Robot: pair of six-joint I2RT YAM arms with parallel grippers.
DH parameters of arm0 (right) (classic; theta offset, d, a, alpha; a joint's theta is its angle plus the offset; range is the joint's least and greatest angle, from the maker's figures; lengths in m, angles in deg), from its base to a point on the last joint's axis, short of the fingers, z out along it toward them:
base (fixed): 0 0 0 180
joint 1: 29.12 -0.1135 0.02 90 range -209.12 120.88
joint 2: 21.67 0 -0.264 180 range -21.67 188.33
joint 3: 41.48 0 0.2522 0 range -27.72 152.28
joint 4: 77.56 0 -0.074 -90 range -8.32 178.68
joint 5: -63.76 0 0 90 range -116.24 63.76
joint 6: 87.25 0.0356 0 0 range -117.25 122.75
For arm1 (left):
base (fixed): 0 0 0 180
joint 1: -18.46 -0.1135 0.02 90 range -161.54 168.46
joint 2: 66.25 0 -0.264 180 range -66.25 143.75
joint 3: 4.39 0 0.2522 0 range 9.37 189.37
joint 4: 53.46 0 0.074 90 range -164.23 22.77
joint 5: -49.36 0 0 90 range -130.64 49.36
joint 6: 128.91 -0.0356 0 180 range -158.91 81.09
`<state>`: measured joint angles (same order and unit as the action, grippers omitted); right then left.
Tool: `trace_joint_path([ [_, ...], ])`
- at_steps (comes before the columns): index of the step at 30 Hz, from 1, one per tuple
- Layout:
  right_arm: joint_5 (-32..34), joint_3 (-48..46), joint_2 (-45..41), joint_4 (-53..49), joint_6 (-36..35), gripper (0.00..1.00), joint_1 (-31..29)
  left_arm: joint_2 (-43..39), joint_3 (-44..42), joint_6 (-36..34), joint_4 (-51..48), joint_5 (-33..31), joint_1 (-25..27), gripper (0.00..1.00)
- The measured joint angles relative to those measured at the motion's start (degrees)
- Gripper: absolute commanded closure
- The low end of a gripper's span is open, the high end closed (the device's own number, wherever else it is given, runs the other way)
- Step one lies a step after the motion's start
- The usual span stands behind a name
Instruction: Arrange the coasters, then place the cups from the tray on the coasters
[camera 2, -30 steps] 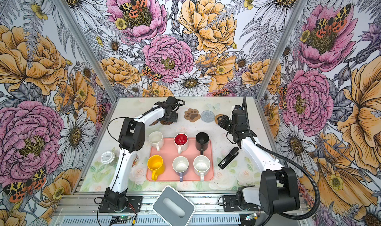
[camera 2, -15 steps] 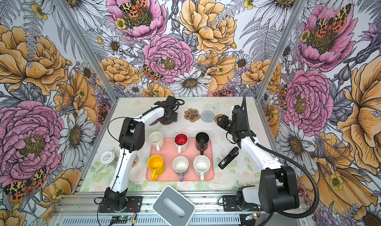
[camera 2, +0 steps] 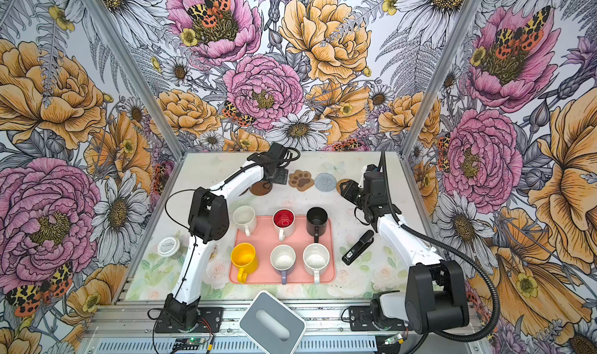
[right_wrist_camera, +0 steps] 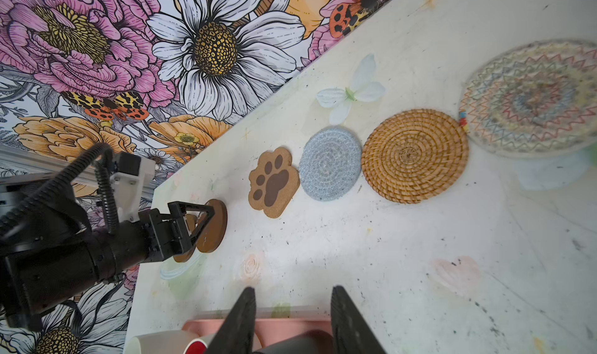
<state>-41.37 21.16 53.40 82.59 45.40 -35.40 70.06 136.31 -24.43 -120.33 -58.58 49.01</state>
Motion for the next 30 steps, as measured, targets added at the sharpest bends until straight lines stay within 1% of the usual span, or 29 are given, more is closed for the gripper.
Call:
trace_joint_path([
  [1, -0.2, 0.0, 0.0, 0.2, 0.0, 0.61, 0.0, 0.4, 2.5, -0.3, -0.1, 0.3, 0.9, 0.42],
  [3, -0.3, -0.2, 0.0, 0.8, 0.0, 0.61, 0.0, 1.6, 7.0, 0.2, 0.2, 1.5, 2.3, 0.61],
  [4, -0.4, -0.3, -0.1, 0.9, 0.0, 0.61, 0.0, 2.6, 9.5, 0.5, 0.5, 2.5, 3.0, 0.65],
  [5, -0.4, -0.5, -0.2, 1.1, 0.0, 0.61, 0.0, 3.9, 12.0, 0.8, 0.8, 3.8, 3.6, 0.65],
  [10, -0.4, -0.9, -0.9, 1.3, 0.0, 0.61, 0.0, 11.7, 20.8, 2.9, 1.4, 8.1, 4.9, 0.64],
  [15, -0.6, -0.9, -1.1, 1.4, 0.0, 0.61, 0.4, 19.6, 26.1, 5.2, 1.5, 10.2, 4.4, 0.55],
  [20, -0.7, -1.0, -1.1, 1.8, 0.0, 0.61, 0.4, 22.4, 26.2, 6.8, 1.6, 11.5, 4.2, 0.45],
  [22, -0.8, -1.0, -1.1, 2.0, 0.0, 0.61, 0.4, 22.5, 26.2, 7.5, 2.0, 11.7, 4.2, 0.35],
  [25, -1.0, -1.1, -1.1, 2.2, 0.2, 0.61, 0.4, 22.6, 26.2, 8.0, 2.8, 12.3, 4.2, 0.33],
  [30, -1.2, -1.1, -1.1, 2.3, 0.4, 0.61, 0.4, 22.1, 24.1, 8.0, 4.3, 12.7, 4.2, 0.33],
])
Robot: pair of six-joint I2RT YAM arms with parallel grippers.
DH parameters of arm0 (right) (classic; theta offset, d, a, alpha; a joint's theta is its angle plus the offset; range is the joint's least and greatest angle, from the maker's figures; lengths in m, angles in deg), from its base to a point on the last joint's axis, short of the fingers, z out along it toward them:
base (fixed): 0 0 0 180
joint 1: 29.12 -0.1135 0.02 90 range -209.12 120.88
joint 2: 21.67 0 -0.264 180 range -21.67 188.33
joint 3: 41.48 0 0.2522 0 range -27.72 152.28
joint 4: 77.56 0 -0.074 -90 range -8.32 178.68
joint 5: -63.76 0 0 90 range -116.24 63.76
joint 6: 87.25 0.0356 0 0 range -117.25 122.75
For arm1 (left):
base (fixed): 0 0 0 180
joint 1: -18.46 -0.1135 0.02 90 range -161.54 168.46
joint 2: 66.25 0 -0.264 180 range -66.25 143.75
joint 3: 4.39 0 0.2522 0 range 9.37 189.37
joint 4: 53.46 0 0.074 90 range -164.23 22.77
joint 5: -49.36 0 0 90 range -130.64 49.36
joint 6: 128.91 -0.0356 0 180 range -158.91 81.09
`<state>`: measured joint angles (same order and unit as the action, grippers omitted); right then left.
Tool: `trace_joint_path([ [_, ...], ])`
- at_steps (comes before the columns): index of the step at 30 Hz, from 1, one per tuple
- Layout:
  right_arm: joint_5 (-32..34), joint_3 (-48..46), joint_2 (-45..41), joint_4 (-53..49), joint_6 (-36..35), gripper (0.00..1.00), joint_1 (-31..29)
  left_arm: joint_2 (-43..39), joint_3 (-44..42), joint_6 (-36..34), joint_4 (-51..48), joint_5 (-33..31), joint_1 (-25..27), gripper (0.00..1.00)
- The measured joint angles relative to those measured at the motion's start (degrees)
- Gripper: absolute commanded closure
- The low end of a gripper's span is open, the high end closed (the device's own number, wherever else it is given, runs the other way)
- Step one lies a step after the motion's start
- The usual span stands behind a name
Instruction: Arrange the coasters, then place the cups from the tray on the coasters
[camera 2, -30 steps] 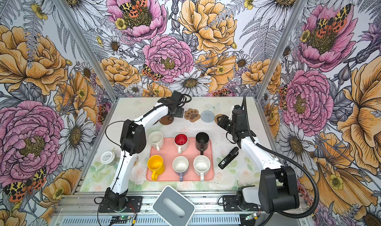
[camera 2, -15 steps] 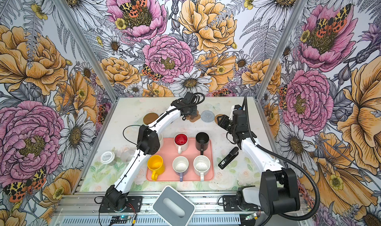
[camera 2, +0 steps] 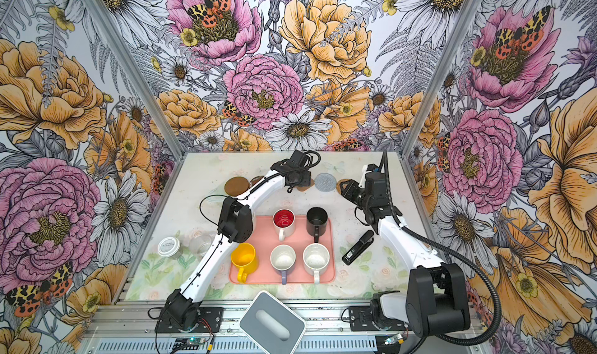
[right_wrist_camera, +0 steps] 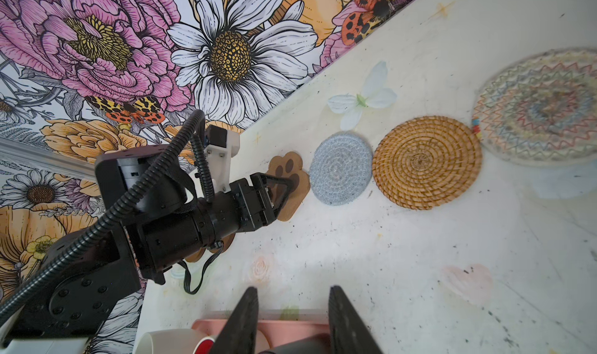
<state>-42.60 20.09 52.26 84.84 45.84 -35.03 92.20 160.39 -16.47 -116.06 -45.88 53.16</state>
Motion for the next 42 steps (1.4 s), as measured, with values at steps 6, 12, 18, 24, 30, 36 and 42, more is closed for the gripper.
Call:
trace_joint_path([
  [6, 0.0, 0.0, 0.0, 0.3, 0.0, 0.61, 0.0, -1.7, -3.5, -0.3, 1.9, 1.6, -0.7, 0.34],
  [12, 0.0, 0.0, 0.0, 0.3, 0.0, 0.62, 0.0, -2.8, -5.5, -2.9, 2.5, 2.0, -0.8, 0.34],
  [18, -0.1, 0.0, 0.1, 0.5, 0.0, 0.62, 0.0, -6.3, -11.5, -4.5, 2.3, 1.4, -1.7, 0.34],
  [24, -0.4, 0.0, 0.1, 0.5, 0.0, 0.61, 0.0, -7.8, -14.5, -5.5, 0.5, 0.0, -2.7, 0.34],
  [30, -0.5, 0.0, 0.1, 0.6, 0.0, 0.62, 0.2, -7.8, -13.5, -5.4, -1.6, -0.3, -3.4, 0.34],
  [36, -0.5, 0.0, 0.1, 1.0, 0.0, 0.61, 0.3, -7.8, -11.9, -5.3, -5.6, -1.2, -3.3, 0.32],
  [42, -0.5, 0.0, 0.2, 1.2, 0.0, 0.61, 0.3, -7.8, -8.7, -5.3, -8.4, -2.8, -2.6, 0.31],
])
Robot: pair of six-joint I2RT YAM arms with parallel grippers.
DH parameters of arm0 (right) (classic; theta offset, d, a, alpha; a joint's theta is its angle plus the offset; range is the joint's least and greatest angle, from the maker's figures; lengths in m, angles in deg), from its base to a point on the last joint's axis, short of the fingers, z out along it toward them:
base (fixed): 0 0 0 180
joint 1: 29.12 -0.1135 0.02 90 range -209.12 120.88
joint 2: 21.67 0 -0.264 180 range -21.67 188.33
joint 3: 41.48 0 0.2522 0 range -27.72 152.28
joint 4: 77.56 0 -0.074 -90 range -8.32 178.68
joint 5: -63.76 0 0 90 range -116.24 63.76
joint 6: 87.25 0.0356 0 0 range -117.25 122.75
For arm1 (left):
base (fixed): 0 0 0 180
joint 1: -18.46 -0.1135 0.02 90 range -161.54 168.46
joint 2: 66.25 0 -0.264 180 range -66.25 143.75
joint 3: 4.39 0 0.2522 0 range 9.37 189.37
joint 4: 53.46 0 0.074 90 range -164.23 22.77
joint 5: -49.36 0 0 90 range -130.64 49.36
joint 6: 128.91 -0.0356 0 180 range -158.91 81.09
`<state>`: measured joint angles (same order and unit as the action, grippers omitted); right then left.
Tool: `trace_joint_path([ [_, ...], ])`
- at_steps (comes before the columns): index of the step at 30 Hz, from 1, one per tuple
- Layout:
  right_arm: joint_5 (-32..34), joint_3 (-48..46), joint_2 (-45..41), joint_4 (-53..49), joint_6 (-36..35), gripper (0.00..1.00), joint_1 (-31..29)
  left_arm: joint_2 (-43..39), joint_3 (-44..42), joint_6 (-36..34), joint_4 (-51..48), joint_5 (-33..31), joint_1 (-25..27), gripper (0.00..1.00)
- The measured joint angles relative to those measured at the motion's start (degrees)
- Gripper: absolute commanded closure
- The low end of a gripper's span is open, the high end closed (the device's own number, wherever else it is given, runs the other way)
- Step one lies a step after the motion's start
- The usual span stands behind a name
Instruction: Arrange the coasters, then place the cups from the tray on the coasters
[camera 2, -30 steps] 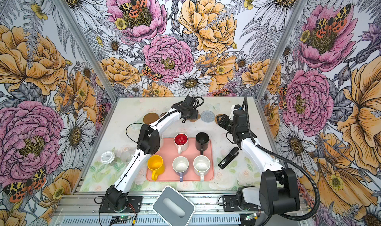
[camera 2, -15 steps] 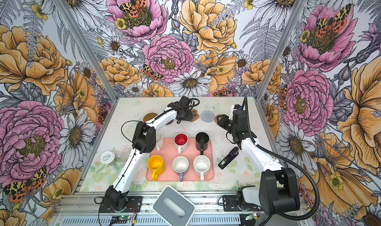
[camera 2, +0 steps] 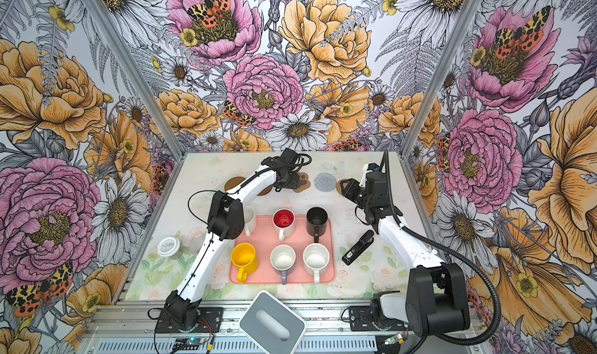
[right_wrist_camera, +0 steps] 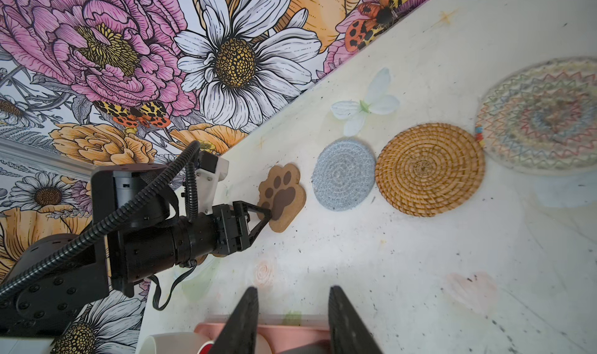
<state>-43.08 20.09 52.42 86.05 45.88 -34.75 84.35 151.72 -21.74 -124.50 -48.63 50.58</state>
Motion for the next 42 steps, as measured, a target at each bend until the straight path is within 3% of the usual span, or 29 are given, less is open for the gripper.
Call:
trace_joint_path([
  [10, 0.0, 0.0, 0.9, 0.4, 0.6, 0.62, 0.0, 4.8, 14.0, 0.9, 0.7, -0.8, 2.2, 0.25],
  [22, -0.7, 0.0, 1.2, 0.4, 0.6, 0.62, 0.0, 9.2, 11.6, 4.1, 6.8, -4.5, 4.0, 0.23],
  [42, -1.0, 0.0, 2.1, 1.7, 0.6, 0.62, 0.1, 5.4, 2.2, 3.4, 11.3, -7.1, 4.6, 0.25],
])
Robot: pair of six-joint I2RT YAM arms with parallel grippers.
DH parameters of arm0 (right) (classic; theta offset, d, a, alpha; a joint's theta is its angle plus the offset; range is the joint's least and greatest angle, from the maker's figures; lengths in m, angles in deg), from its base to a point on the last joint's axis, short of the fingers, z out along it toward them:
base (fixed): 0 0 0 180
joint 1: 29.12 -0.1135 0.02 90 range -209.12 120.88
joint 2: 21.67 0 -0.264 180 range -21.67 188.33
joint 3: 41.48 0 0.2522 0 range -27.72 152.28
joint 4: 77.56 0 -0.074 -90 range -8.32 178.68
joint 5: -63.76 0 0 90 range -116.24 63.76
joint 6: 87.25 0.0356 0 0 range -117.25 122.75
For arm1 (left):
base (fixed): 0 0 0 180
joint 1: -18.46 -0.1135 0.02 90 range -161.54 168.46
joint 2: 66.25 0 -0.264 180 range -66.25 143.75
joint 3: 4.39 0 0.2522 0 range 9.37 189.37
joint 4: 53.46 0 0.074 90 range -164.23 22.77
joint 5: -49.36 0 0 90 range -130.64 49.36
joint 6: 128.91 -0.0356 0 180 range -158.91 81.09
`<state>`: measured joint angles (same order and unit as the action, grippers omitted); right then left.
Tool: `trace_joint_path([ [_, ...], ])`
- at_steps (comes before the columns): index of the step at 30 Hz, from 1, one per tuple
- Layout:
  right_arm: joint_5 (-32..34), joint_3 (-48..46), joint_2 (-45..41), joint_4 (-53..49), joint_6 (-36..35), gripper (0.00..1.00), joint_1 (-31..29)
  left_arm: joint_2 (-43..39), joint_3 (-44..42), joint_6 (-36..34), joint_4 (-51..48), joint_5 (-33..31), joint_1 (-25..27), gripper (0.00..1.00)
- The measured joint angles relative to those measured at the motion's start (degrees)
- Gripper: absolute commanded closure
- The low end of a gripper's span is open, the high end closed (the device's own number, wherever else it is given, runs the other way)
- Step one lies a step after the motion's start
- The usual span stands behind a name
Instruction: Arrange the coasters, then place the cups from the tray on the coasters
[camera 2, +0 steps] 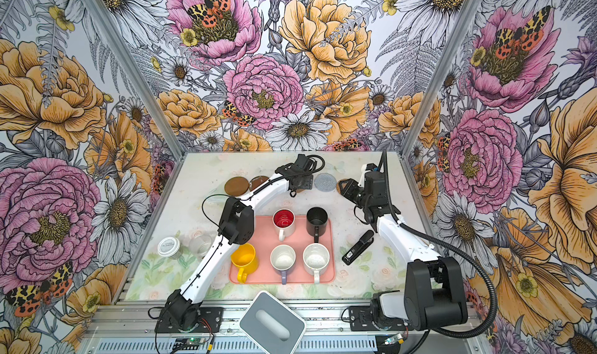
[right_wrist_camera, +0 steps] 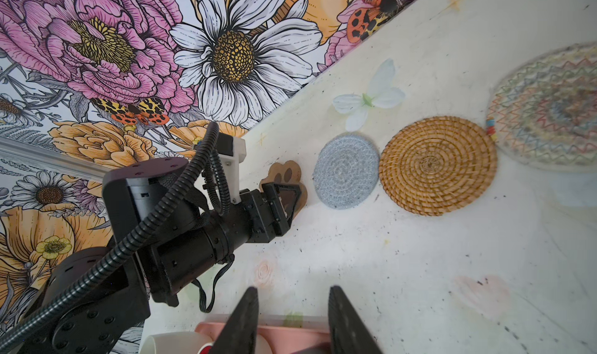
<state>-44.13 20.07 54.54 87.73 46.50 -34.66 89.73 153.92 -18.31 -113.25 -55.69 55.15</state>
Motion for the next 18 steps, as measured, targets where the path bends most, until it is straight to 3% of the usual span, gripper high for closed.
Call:
trace_joint_path([
  [6, 0.0, 0.0, 0.1, 0.0, 0.0, 0.62, 0.0, -3.5, -5.9, -0.3, 0.0, 0.0, -1.3, 0.28],
  [11, -0.4, 0.0, 0.4, 0.0, 0.0, 0.62, 0.0, -4.4, -7.5, -1.1, 0.0, -0.2, -1.7, 0.34],
  [18, -0.4, 0.0, 0.4, 0.0, 0.0, 0.62, 0.0, -5.2, -8.7, -1.1, 0.2, -0.2, -2.1, 0.34],
])
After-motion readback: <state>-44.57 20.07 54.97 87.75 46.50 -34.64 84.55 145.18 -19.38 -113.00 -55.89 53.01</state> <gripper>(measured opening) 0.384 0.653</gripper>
